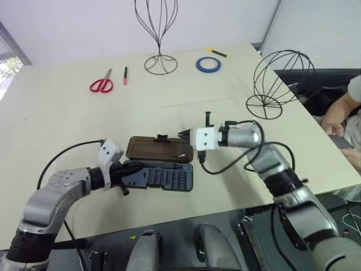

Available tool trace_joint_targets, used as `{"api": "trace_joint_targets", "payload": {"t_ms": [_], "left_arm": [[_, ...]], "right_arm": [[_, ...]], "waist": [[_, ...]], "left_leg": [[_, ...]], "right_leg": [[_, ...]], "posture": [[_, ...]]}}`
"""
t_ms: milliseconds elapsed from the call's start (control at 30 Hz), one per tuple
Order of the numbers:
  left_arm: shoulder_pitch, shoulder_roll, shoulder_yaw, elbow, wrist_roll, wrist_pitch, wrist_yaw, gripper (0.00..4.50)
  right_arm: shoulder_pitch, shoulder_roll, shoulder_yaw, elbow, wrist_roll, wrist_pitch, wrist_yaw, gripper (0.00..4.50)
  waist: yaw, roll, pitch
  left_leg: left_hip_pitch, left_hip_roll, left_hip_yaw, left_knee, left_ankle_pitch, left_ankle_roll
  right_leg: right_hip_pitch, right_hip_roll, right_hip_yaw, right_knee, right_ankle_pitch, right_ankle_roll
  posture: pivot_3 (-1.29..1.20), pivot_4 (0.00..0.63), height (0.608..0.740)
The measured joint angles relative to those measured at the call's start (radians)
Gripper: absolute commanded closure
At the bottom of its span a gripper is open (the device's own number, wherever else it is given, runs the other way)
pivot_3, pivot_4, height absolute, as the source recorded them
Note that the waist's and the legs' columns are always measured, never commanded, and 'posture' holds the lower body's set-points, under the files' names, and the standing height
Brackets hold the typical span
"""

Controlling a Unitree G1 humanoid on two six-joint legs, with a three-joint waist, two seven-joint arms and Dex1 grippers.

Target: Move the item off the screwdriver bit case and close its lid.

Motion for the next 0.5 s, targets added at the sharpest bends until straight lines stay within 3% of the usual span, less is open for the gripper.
{"api": "trace_joint_targets", "payload": {"t_ms": [133,300,500], "left_arm": [[-0.072,-0.022,0.002,0.037,-0.021,0.034,0.002,4.5],[-0.081,-0.017,-0.002,0.047,-0.025,0.036,-0.018,4.5],[-0.001,0.054,-0.017,0.023,-0.026,0.033,-0.099,4.5]], "right_arm": [[0.064,0.012,0.003,-0.126,-0.026,0.025,-0.051,4.44],[0.06,0.044,0.002,-0.12,-0.004,0.168,-0.052,4.44],[-0.146,0.084,-0.071,0.035,0.105,0.524,-0.005,4.44]], "waist": [[0.001,-0.001,0.0],[0.0,-0.001,0.0],[-0.001,0.0,0.0]], "left_leg": [[0.0,0.0,0.0,0.001,0.0,0.0],[0.0,0.0,0.0,0.001,0.0,0.0],[0.0,0.0,0.0,0.0,0.0,0.0]], "right_leg": [[0.0,0.0,0.0,0.0,0.0,0.0],[0.0,0.0,0.0,0.0,0.0,0.0],[0.0,0.0,0.0,0.0,-0.002,-0.003]], "posture": [[0.0,0.15,0.74],[0.0,0.15,0.74],[0.0,0.15,0.74]]}}
